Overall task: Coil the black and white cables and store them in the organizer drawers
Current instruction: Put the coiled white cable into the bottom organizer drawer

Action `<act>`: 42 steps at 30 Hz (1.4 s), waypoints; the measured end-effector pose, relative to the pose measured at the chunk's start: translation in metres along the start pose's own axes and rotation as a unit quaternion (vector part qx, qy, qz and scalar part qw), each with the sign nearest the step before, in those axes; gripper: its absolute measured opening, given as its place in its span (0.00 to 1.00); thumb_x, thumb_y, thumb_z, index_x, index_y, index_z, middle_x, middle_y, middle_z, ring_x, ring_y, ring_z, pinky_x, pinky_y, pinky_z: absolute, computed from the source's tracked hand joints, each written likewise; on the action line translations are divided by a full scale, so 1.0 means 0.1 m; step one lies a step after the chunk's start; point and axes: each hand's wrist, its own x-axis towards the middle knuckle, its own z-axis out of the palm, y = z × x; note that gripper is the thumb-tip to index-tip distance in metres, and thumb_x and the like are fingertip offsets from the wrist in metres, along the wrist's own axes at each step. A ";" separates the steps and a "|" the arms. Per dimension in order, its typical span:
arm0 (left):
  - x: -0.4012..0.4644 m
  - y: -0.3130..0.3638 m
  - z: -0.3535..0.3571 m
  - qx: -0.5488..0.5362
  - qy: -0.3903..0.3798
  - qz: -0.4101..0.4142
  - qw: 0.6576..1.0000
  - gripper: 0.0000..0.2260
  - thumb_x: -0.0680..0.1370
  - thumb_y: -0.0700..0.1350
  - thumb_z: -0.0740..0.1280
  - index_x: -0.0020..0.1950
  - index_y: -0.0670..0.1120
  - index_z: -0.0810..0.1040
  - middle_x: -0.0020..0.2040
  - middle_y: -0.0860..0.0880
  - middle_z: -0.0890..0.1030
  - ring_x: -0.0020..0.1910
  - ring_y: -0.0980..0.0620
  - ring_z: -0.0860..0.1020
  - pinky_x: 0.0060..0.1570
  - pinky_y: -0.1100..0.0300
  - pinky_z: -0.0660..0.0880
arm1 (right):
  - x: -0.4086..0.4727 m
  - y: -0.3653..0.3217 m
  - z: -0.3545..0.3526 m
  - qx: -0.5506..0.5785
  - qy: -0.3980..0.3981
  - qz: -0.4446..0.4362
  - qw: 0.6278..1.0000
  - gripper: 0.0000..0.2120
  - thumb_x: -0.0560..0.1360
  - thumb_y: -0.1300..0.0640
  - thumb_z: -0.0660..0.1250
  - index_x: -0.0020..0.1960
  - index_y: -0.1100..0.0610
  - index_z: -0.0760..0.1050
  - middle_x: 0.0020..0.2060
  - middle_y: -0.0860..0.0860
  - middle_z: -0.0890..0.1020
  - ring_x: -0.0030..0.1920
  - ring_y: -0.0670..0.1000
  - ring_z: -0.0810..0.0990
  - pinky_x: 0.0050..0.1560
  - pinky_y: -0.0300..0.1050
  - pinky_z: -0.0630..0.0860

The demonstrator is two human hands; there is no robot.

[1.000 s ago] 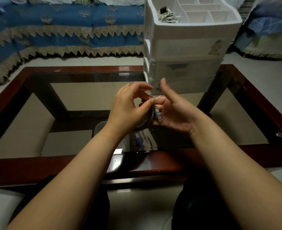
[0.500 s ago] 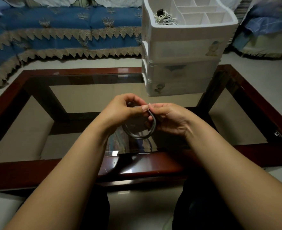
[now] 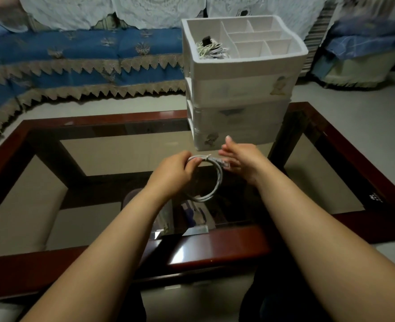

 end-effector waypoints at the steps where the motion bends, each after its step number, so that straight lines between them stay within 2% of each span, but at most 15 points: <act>1: 0.06 0.02 -0.02 -0.007 0.010 0.010 1.000 0.11 0.81 0.54 0.58 0.40 0.52 0.70 0.37 0.53 0.73 0.36 0.56 0.72 0.32 0.61 0.63 | 0.09 -0.04 -0.08 0.048 0.011 0.020 0.999 0.20 0.76 0.46 0.65 0.59 0.59 0.74 0.57 0.53 0.79 0.53 0.53 0.80 0.49 0.48 0.79; 4: 0.25 0.01 -0.06 0.036 0.042 0.070 0.996 0.08 0.81 0.53 0.57 0.51 0.51 0.73 0.52 0.52 0.76 0.53 0.53 0.73 0.47 0.61 0.69 | 0.38 -0.11 -0.26 0.189 0.022 0.074 0.979 0.24 0.75 0.52 0.69 0.67 0.58 0.70 0.65 0.56 0.75 0.61 0.55 0.76 0.52 0.48 0.77; 5: 0.33 0.00 -0.07 0.066 0.042 0.094 0.992 0.09 0.81 0.53 0.57 0.54 0.51 0.74 0.61 0.52 0.75 0.61 0.51 0.70 0.56 0.57 0.69 | 0.47 -0.11 -0.29 0.230 0.017 0.082 0.970 0.18 0.75 0.56 0.67 0.64 0.58 0.72 0.64 0.58 0.76 0.65 0.55 0.74 0.57 0.49 0.74; 7: 0.47 0.00 -0.09 0.113 0.036 0.134 0.984 0.12 0.81 0.54 0.56 0.53 0.50 0.75 0.74 0.53 0.66 0.74 0.50 0.59 0.69 0.48 0.61 | 0.59 -0.09 -0.30 0.296 0.009 0.086 0.951 0.03 0.75 0.61 0.63 0.47 0.58 0.75 0.46 0.59 0.78 0.63 0.50 0.75 0.58 0.48 0.74; 8: 0.53 0.03 -0.09 0.120 0.034 0.144 0.982 0.13 0.81 0.55 0.55 0.53 0.49 0.75 0.76 0.54 0.61 0.76 0.50 0.55 0.71 0.47 0.56 | 0.61 -0.07 -0.29 0.315 0.016 0.085 0.945 0.05 0.75 0.63 0.61 0.41 0.58 0.72 0.39 0.56 0.74 0.57 0.49 0.77 0.56 0.47 0.74; 10: 0.62 0.08 -0.07 0.106 0.027 0.147 0.983 0.15 0.82 0.54 0.54 0.53 0.48 0.76 0.78 0.54 0.57 0.77 0.52 0.50 0.73 0.49 0.50 | 0.66 -0.03 -0.29 0.370 0.040 0.081 0.925 0.08 0.75 0.66 0.58 0.37 0.59 0.70 0.37 0.54 0.74 0.52 0.52 0.77 0.62 0.48 0.72; 15: 0.81 0.14 0.02 0.133 0.004 0.156 0.979 0.14 0.83 0.54 0.53 0.51 0.49 0.76 0.79 0.51 0.52 0.78 0.52 0.47 0.75 0.51 0.46 | 0.68 0.07 -0.28 0.419 0.073 0.077 0.902 0.08 0.75 0.66 0.54 0.42 0.63 0.71 0.47 0.56 0.78 0.59 0.55 0.77 0.67 0.51 0.69; 20: 0.87 0.22 0.05 0.129 -0.012 0.125 0.984 0.18 0.83 0.54 0.52 0.55 0.46 0.77 0.79 0.48 0.51 0.78 0.50 0.46 0.74 0.52 0.45 | 0.54 0.11 -0.34 0.384 0.110 0.096 0.912 0.10 0.80 0.60 0.55 0.58 0.61 0.71 0.52 0.57 0.79 0.50 0.57 0.79 0.61 0.54 0.73; 23: 0.88 0.26 0.06 0.113 -0.010 0.109 0.987 0.19 0.83 0.54 0.51 0.56 0.45 0.77 0.79 0.49 0.51 0.78 0.49 0.46 0.74 0.51 0.46 | 0.40 0.13 -0.37 0.344 0.114 0.124 0.924 0.16 0.82 0.54 0.53 0.66 0.60 0.67 0.62 0.57 0.75 0.60 0.60 0.77 0.62 0.59 0.73; 27: 0.91 0.32 0.09 0.107 -0.008 0.090 0.990 0.20 0.83 0.55 0.50 0.57 0.45 0.78 0.79 0.49 0.52 0.78 0.48 0.47 0.74 0.50 0.48 | 0.15 0.23 -0.45 0.260 0.109 0.159 0.946 0.18 0.82 0.56 0.48 0.67 0.63 0.66 0.51 0.56 0.77 0.53 0.58 0.77 0.51 0.57 0.76; 31: 0.89 0.37 0.15 0.136 -0.006 0.076 0.988 0.22 0.83 0.55 0.49 0.63 0.46 0.77 0.79 0.49 0.52 0.78 0.47 0.45 0.74 0.50 0.47 | -0.04 0.30 -0.55 0.248 0.088 0.171 0.949 0.19 0.82 0.54 0.50 0.65 0.61 0.69 0.48 0.56 0.79 0.53 0.57 0.78 0.51 0.55 0.74; 34: 0.81 0.45 0.22 0.123 0.038 0.047 0.990 0.21 0.83 0.55 0.51 0.60 0.44 0.78 0.77 0.46 0.59 0.76 0.44 0.54 0.71 0.47 0.55 | -0.11 0.29 -0.54 0.262 0.081 0.189 0.943 0.21 0.81 0.51 0.54 0.68 0.62 0.67 0.57 0.57 0.78 0.55 0.57 0.78 0.49 0.52 0.76; 36: 0.78 0.55 0.28 0.096 0.060 -0.008 0.994 0.22 0.83 0.54 0.50 0.61 0.41 0.77 0.70 0.42 0.67 0.68 0.42 0.63 0.65 0.48 0.62 | -0.13 0.29 -0.50 0.273 0.094 0.185 0.939 0.23 0.80 0.45 0.56 0.68 0.61 0.67 0.55 0.56 0.78 0.48 0.55 0.78 0.41 0.49 0.76; 39: 0.84 0.71 0.28 0.006 -0.020 -0.130 0.991 0.21 0.84 0.48 0.49 0.66 0.36 0.72 0.66 0.36 0.71 0.64 0.38 0.71 0.61 0.51 0.68 | -0.13 0.26 -0.43 0.265 0.091 0.166 0.946 0.26 0.80 0.40 0.54 0.66 0.60 0.67 0.46 0.54 0.76 0.45 0.53 0.77 0.38 0.46 0.74; 42: 0.91 0.74 0.28 -0.122 -0.087 -0.207 0.967 0.16 0.82 0.39 0.55 0.66 0.34 0.71 0.64 0.36 0.76 0.60 0.39 0.77 0.48 0.57 0.73 | -0.15 0.27 -0.37 0.256 0.078 0.161 0.950 0.23 0.80 0.42 0.55 0.64 0.59 0.67 0.44 0.54 0.77 0.43 0.52 0.77 0.39 0.46 0.75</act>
